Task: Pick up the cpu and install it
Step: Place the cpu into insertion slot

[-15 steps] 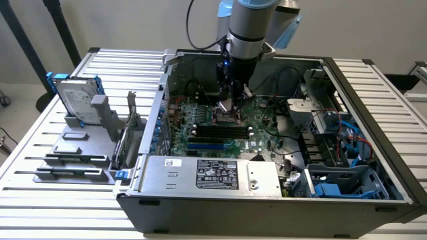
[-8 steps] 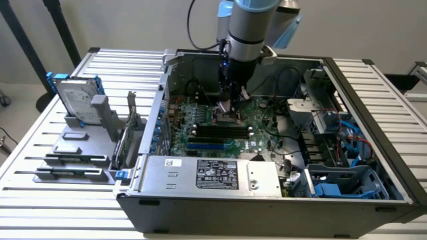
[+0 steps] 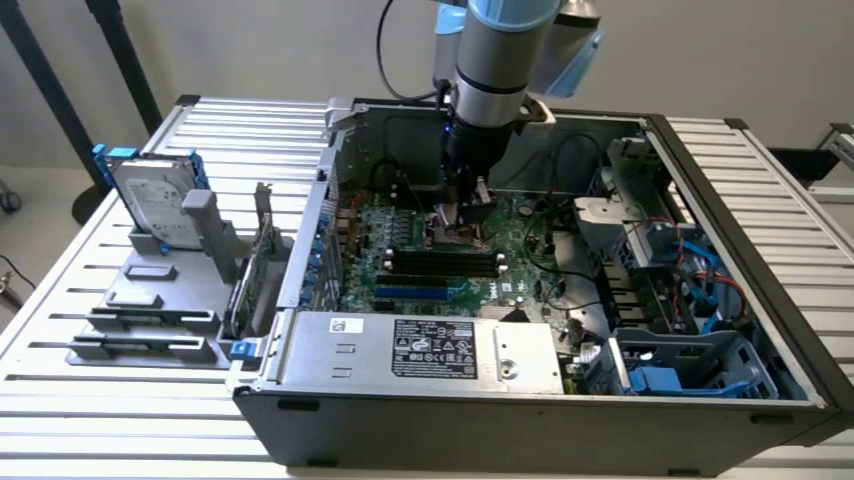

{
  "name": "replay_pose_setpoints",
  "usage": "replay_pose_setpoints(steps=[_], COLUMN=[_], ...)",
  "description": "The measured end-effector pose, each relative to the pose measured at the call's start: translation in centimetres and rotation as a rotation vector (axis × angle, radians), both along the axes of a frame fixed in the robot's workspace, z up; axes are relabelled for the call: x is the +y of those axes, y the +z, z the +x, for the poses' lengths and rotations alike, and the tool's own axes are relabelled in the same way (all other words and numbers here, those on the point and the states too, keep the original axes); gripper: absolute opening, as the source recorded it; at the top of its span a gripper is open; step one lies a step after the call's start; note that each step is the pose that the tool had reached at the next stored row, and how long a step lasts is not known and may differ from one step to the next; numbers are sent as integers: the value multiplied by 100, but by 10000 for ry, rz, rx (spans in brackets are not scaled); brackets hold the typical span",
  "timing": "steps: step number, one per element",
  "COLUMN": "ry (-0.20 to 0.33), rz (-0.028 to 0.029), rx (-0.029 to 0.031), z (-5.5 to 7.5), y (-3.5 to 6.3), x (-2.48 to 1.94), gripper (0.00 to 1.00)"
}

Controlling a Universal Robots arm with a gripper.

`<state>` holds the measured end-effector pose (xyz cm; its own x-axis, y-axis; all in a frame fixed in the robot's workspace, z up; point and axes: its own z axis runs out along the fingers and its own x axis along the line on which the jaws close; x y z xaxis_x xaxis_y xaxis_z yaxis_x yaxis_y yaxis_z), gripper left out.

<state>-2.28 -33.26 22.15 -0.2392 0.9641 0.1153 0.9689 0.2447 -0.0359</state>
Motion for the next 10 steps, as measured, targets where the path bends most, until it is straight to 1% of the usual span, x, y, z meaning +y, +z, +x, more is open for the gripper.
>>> replay_pose_setpoints(steps=[6,7,9,10], ry=[-917,-1017,-1103,-1116], rz=[1,2,-3,-2], rx=[74,96,158,177], z=[0,1,1,0], y=[-29,-35,-43,-47], x=[0,0,-21,-35], gripper=[54,54,54,54])
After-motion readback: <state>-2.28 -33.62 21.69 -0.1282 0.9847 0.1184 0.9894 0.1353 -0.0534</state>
